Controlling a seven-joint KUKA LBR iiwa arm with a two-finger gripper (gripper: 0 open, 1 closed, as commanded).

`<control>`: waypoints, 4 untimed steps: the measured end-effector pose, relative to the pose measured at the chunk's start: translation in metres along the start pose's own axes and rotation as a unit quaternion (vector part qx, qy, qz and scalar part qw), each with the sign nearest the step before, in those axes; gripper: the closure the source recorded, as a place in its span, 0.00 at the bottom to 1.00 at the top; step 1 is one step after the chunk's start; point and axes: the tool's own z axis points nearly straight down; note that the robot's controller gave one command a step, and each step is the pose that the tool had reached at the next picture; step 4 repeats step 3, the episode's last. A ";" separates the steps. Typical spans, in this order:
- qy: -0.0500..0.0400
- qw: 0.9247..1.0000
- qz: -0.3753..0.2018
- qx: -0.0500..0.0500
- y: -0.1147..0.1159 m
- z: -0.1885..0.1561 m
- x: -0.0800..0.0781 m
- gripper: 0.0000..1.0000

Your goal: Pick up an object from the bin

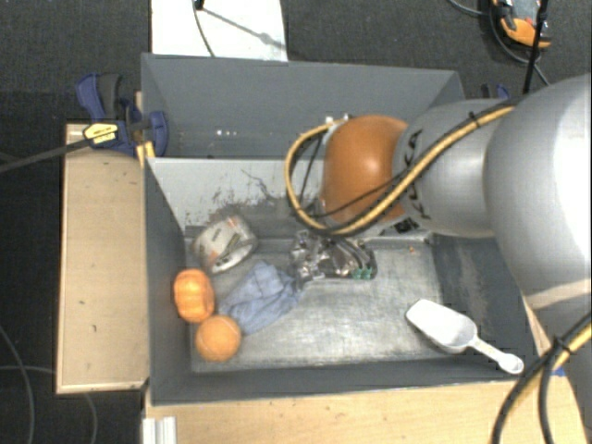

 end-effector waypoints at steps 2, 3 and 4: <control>-0.004 1.000 0.028 0.001 0.003 -0.086 -0.002 1.00; 0.001 1.000 -0.031 0.001 0.010 -0.137 0.001 1.00; 0.001 1.000 -0.031 0.001 0.010 -0.137 0.001 1.00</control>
Offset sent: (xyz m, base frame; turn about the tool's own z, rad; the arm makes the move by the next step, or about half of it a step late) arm 0.0023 0.0041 0.0836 0.0616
